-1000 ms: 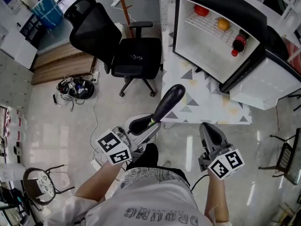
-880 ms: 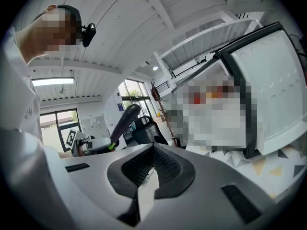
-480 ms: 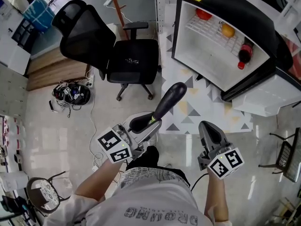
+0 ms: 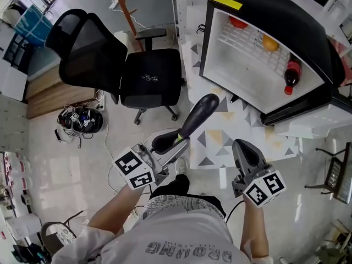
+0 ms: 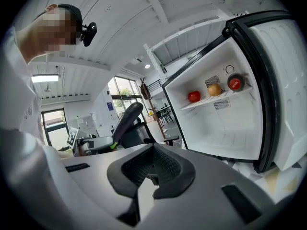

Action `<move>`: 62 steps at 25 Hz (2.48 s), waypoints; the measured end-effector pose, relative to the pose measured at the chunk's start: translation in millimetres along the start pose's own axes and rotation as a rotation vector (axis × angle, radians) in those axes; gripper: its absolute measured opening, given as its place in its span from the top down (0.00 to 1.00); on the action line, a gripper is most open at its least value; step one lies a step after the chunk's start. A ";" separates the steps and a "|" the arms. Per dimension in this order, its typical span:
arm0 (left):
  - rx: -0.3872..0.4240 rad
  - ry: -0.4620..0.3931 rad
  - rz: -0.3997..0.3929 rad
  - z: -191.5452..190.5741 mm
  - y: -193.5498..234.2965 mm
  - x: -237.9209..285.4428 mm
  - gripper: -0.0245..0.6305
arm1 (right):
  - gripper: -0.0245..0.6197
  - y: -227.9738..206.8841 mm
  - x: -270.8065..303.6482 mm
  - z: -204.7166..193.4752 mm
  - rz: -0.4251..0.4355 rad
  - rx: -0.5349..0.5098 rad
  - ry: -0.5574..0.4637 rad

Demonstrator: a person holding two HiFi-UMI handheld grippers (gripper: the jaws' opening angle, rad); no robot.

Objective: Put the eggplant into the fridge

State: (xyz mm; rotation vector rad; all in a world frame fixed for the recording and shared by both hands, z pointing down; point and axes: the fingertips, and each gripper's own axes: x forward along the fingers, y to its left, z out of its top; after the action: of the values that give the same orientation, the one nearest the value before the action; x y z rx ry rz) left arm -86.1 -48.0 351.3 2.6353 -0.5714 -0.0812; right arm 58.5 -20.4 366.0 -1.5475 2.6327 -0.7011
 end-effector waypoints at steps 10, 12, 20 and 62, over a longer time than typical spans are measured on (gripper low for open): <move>0.004 0.038 -0.055 15.7 47.9 13.3 0.78 | 0.96 -5.7 43.3 13.2 -0.053 0.006 -0.006; 0.006 0.046 -0.062 16.2 53.4 14.2 0.78 | 0.96 -5.6 48.8 14.2 -0.060 0.008 -0.006; 0.005 0.070 -0.055 10.1 70.0 18.1 0.78 | 0.96 -10.3 62.2 13.7 -0.074 0.013 -0.009; 0.134 0.159 0.212 -47.8 138.4 213.1 0.78 | 0.96 -159.4 82.8 33.0 0.050 -0.018 0.007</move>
State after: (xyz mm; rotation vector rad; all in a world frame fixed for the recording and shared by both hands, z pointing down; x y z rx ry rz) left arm 62.8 -228.4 461.6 2.6586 -0.8204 0.2362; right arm 155.6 -167.2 414.7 -1.4807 2.6796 -0.6831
